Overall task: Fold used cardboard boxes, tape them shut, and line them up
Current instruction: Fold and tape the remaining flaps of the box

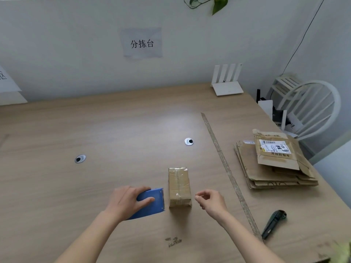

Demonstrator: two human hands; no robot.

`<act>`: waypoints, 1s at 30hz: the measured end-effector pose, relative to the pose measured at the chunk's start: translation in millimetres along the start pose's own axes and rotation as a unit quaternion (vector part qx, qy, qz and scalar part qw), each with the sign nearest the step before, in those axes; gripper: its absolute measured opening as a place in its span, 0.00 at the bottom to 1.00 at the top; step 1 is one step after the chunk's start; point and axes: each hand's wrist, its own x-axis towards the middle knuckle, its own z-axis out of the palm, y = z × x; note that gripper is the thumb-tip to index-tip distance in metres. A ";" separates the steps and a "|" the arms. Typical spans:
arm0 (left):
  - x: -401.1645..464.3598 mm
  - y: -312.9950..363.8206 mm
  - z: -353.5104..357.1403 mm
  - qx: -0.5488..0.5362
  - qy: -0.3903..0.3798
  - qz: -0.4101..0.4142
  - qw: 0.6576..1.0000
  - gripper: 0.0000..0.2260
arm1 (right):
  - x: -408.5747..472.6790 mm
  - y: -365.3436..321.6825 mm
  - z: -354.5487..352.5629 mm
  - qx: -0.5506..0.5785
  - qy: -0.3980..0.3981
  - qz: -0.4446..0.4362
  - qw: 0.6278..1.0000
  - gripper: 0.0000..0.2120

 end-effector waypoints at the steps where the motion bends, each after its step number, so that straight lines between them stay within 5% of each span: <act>1: 0.8 -0.9 2.9 -0.006 0.003 -0.003 1.000 0.33 | 2.2 2.1 2.7 -0.006 -0.002 0.000 1.000 0.03; 14: 6.2 -1.3 22.8 -0.053 -0.030 -0.043 0.997 0.30 | 8.8 18.6 45.2 -0.033 -0.004 0.060 0.998 0.11; 18: 7.5 -4.9 25.3 -0.047 -0.037 -0.044 0.997 0.24 | 8.2 12.9 42.5 -0.045 0.006 0.076 0.996 0.30; 20: 7.3 -8.3 25.8 -0.049 -0.033 -0.041 0.997 0.26 | 5.1 10.8 40.2 -0.060 0.040 0.070 0.995 0.29; 25: 7.1 -17.6 21.8 -0.045 -0.034 -0.046 0.997 0.22 | -7.5 -13.2 48.8 -0.050 0.157 -0.122 0.979 0.16; 30: 5.6 -25.3 17.8 -0.046 -0.030 -0.047 0.997 0.21 | -5.4 -64.3 69.2 -0.177 0.050 -0.290 0.939 0.23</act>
